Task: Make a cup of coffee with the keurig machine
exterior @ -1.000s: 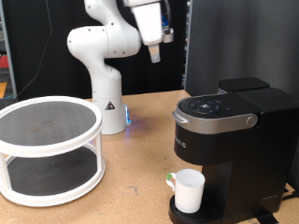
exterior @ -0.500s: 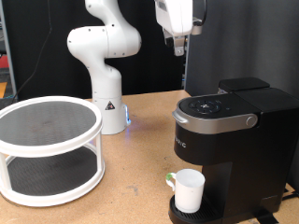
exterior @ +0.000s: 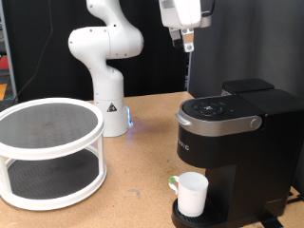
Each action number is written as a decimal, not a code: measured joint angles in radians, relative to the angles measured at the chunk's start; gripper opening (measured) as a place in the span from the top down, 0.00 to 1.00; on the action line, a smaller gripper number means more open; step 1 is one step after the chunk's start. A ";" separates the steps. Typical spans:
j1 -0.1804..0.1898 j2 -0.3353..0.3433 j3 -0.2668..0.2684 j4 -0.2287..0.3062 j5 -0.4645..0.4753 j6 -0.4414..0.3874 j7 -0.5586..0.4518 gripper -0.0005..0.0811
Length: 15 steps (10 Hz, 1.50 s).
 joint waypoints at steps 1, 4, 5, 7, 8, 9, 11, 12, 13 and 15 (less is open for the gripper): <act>0.000 0.008 0.008 0.008 0.000 0.022 0.017 0.01; -0.002 0.078 0.039 0.074 -0.027 0.030 0.093 0.01; -0.002 0.108 0.048 0.100 -0.039 0.029 0.112 0.01; -0.002 0.164 0.063 0.147 -0.053 0.029 0.133 0.01; -0.002 0.186 0.066 0.166 -0.053 0.029 0.138 0.01; -0.002 0.204 0.069 0.184 -0.053 0.028 0.150 0.01; -0.002 0.229 0.072 0.209 -0.053 0.014 0.174 0.01; -0.002 0.234 0.073 0.210 -0.054 0.014 0.174 0.01; -0.002 0.237 0.073 0.209 -0.055 0.014 0.173 0.01; -0.002 0.243 0.076 0.201 -0.077 0.014 0.174 0.01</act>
